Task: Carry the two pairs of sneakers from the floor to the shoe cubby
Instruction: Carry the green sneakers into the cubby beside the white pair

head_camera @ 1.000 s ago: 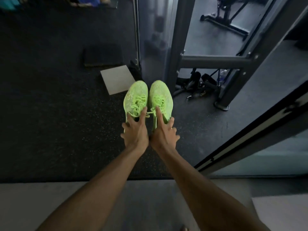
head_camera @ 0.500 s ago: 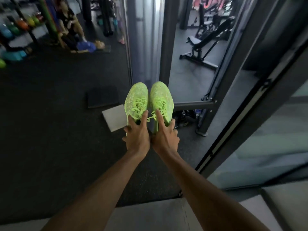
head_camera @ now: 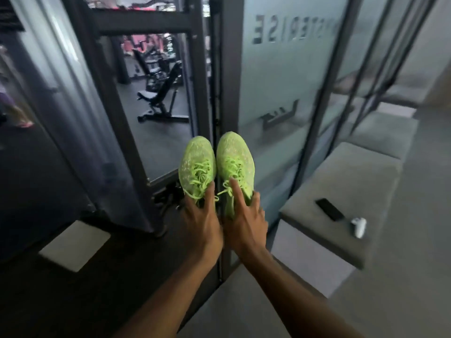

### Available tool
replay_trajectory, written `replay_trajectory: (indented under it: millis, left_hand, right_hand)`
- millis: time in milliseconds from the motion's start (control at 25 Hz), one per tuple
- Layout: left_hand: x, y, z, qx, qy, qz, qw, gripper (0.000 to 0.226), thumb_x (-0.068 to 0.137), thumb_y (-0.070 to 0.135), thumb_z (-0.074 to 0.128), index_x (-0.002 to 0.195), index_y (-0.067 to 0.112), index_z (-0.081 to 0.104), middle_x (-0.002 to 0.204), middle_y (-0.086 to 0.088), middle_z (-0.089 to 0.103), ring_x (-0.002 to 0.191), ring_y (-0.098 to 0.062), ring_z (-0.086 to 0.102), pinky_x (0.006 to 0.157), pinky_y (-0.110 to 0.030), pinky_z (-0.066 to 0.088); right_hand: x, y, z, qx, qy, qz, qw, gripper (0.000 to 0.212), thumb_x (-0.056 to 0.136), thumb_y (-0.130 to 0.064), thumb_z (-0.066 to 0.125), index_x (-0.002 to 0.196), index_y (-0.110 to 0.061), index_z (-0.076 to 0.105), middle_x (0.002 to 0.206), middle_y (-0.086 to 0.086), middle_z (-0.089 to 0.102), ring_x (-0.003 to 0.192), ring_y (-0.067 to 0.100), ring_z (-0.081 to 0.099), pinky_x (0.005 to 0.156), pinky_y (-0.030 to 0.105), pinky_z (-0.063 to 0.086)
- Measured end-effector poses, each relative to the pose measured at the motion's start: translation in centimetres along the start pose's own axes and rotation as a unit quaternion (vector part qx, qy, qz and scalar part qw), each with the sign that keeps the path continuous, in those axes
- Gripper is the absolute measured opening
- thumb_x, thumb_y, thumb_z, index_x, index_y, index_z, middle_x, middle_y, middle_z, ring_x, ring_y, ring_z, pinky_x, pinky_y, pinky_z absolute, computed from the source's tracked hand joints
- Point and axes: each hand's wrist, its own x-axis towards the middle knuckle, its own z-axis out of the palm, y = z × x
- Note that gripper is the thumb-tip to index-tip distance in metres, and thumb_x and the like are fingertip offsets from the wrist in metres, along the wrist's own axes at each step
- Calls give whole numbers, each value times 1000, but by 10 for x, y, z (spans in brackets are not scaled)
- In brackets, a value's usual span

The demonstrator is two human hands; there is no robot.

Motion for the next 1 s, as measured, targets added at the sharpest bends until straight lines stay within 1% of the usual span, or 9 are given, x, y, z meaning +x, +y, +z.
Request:
replay_trajectory:
  millis: [120, 240, 360, 480, 560, 640, 760, 840, 1000]
  left_hand:
    - [-29, 72, 29, -42, -36, 74, 996, 84, 89, 17, 64, 152, 44, 16, 152, -23, 29, 119, -46, 48, 91, -52, 49]
    - [-66, 166, 63, -73, -98, 134, 983, 77, 95, 23, 55, 151, 46, 9, 149, -20, 27, 117, -44, 45, 85, -55, 48]
    - [-117, 273, 93, -102, -124, 203, 966, 71, 97, 25, 51, 151, 48, 10, 149, -19, 28, 118, -44, 42, 85, -57, 45]
    - [-177, 377, 131, -143, -171, 258, 940, 72, 96, 27, 54, 150, 48, 11, 147, -22, 30, 119, -47, 42, 87, -58, 46]
    - [-214, 431, 152, -158, -202, 283, 924, 79, 94, 26, 60, 150, 49, 9, 146, -21, 32, 123, -47, 41, 87, -59, 48]
    - [-242, 478, 175, -159, -226, 305, 911, 82, 92, 27, 62, 150, 49, 9, 143, -20, 34, 122, -46, 43, 87, -58, 49]
    - [-252, 534, 212, -183, -267, 323, 889, 88, 87, 28, 69, 149, 51, 10, 141, -20, 38, 119, -46, 48, 90, -56, 49]
    - [-241, 574, 245, -209, -282, 325, 878, 94, 83, 26, 73, 148, 53, 10, 141, -19, 39, 118, -45, 51, 89, -57, 50]
    - [-194, 666, 312, -219, -264, 332, 879, 91, 87, 25, 71, 151, 50, 11, 144, -17, 38, 122, -44, 46, 93, -54, 47]
  right_hand:
    - [-18, 62, -56, -25, 57, 63, 996, 93, 87, -33, 62, 148, -62, -2, 157, 18, 23, 116, 49, 51, 93, 55, 49]
    - [-37, 140, -127, -43, 110, 142, 983, 96, 86, -31, 63, 146, -64, -4, 157, 19, 23, 118, 48, 50, 92, 54, 48]
    - [-64, 225, -203, -48, 168, 213, 961, 91, 89, -31, 60, 145, -65, -4, 157, 18, 23, 120, 47, 49, 94, 57, 47]
    - [-98, 317, -277, -51, 216, 266, 938, 89, 91, -31, 60, 144, -66, -2, 156, 18, 24, 118, 45, 49, 93, 56, 48]
    - [-117, 370, -315, -35, 241, 291, 925, 92, 89, -24, 62, 143, -67, 0, 157, 18, 23, 119, 46, 47, 91, 53, 50]
    - [-127, 420, -346, -24, 263, 310, 913, 95, 88, -18, 62, 145, -66, 2, 156, 17, 24, 118, 47, 46, 86, 49, 50]
    - [-124, 484, -379, -24, 277, 315, 907, 96, 87, -18, 65, 147, -63, 4, 152, 15, 28, 112, 46, 48, 84, 46, 48]
    - [-108, 530, -398, -38, 280, 314, 906, 97, 88, -21, 67, 146, -64, 2, 149, 14, 31, 109, 43, 50, 83, 45, 48]
    - [-43, 623, -442, -57, 282, 310, 906, 96, 89, -23, 67, 146, -64, 1, 147, 15, 34, 106, 43, 52, 83, 42, 45]
